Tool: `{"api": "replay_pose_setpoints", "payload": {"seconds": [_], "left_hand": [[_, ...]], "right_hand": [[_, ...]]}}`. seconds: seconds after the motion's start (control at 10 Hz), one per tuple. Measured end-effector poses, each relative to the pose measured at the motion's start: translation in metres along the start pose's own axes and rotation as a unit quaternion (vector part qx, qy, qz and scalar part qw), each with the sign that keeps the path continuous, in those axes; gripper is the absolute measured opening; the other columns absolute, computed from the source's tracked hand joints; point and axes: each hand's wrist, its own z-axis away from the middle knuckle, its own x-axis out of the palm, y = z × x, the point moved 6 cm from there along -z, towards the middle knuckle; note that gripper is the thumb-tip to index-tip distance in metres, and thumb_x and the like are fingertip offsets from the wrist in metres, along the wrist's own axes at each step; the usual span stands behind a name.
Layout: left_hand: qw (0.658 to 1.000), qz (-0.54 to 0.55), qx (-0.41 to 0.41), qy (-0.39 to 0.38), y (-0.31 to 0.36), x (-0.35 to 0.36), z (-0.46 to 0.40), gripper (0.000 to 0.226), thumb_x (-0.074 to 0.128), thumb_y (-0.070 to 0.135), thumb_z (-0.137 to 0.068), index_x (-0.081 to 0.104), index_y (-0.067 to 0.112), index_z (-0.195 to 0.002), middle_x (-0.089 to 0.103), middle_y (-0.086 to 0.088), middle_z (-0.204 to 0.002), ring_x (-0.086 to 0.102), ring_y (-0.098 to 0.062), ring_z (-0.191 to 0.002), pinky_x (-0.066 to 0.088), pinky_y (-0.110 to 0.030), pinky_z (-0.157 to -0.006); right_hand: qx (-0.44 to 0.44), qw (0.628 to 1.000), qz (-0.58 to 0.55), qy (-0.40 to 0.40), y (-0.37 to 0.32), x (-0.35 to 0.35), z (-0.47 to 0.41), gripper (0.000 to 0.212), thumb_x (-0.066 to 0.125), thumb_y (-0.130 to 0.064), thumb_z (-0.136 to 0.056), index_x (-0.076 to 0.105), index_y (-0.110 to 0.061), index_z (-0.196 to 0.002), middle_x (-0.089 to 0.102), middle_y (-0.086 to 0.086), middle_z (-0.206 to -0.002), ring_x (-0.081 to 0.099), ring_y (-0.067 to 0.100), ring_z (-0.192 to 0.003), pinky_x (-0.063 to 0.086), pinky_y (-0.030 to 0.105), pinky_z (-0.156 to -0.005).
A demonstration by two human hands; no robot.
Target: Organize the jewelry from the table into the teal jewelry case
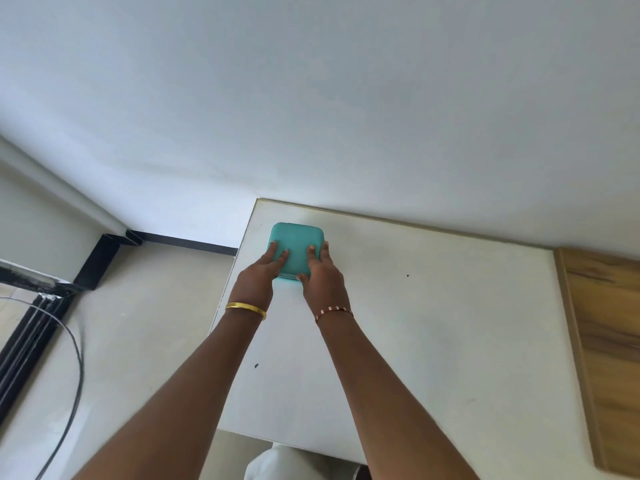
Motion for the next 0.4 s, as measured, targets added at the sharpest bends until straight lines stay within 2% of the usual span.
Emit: {"api": "replay_pose_setpoints", "payload": {"seconds": [0.2,0.3,0.4], "left_hand": [[0.999,-0.022,-0.008,-0.044,-0.001,-0.004,-0.003,0.064,0.042,-0.007,-0.089,0.029,0.026,-0.142,0.018,0.003,-0.154,0.053,-0.027,-0.118,0.040,-0.031,-0.101],[0.992,-0.081,0.002,-0.092,0.007,-0.014,-0.001,0.062,0.043,0.004,-0.093,0.018,0.026,-0.145,0.009,0.002,-0.156,0.039,-0.025,-0.132,0.036,-0.033,-0.105],[0.976,-0.170,0.035,-0.135,0.015,-0.025,0.002,0.061,0.042,0.020,-0.096,0.010,0.022,-0.147,0.002,-0.005,-0.157,0.006,-0.029,-0.144,0.014,-0.039,-0.116]], "right_hand": [[0.005,0.999,0.030,-0.036,-0.007,0.001,-0.011,0.060,0.046,-0.015,-0.095,0.015,-0.012,-0.147,0.004,0.014,-0.156,0.040,0.032,-0.131,0.031,0.035,-0.109],[0.009,0.997,0.047,-0.066,-0.011,-0.005,-0.008,0.062,0.046,-0.019,-0.095,0.012,-0.014,-0.147,0.005,0.014,-0.156,0.039,0.034,-0.131,0.031,0.037,-0.110],[0.011,0.992,0.102,-0.078,-0.009,-0.014,0.002,0.068,0.047,-0.030,-0.094,0.006,-0.018,-0.148,0.001,0.013,-0.156,0.021,0.034,-0.139,0.022,0.044,-0.114]]}}
